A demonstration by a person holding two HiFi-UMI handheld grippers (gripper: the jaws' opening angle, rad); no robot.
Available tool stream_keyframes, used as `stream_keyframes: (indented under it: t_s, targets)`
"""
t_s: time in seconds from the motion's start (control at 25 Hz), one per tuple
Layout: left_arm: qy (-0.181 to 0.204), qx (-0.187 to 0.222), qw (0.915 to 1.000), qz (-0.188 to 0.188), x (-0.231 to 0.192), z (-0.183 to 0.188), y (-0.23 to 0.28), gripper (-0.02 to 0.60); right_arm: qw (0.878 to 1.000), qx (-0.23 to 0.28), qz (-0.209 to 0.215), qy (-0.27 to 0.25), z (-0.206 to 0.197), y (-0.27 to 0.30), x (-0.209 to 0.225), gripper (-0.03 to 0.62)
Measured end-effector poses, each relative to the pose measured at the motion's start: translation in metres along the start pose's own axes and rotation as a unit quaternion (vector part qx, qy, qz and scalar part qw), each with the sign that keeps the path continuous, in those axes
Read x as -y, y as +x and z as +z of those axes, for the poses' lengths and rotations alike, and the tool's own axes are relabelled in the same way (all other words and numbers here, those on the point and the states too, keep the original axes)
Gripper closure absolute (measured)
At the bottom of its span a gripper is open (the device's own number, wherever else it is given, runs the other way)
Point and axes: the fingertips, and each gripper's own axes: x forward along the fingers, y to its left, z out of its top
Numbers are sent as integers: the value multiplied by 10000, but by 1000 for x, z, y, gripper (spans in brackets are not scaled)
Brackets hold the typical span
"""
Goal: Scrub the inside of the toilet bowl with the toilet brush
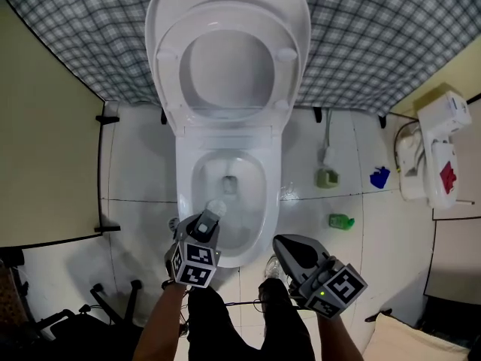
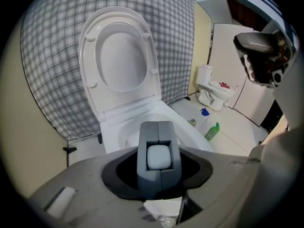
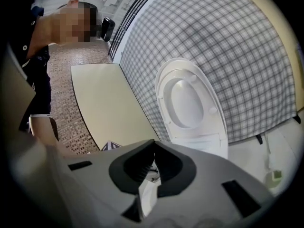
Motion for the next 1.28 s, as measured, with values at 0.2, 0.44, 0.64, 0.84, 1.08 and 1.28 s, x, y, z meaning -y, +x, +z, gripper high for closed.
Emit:
stream_keyframes:
  t_s: [0.2, 0.44, 0.64, 0.84, 1.08, 1.28]
  targets:
    - [-214, -75, 9980, 585, -19, -1, -8, 393, 10000, 26, 43, -17, 0, 3, 0, 594]
    - [-365, -317, 9977, 481, -21, -5, 48, 393, 9999, -106, -67, -10, -8, -1, 10, 594]
    - [-343, -165, 9978, 543, -22, 12, 55, 393, 9998, -108, -173, 42, -9, -5, 19, 594]
    - [-367, 132, 9938, 1041, -45, 27, 13, 393, 9999, -49, -92, 86, -6, 0, 16, 594]
    - [-514, 155, 9935, 1001, -53, 26, 26, 393, 9999, -96, -72, 85, -7, 4, 17, 594]
    - [-427, -31, 9968, 670, -30, 20, 73, 393, 9996, -103, -247, 82, -11, -4, 26, 594]
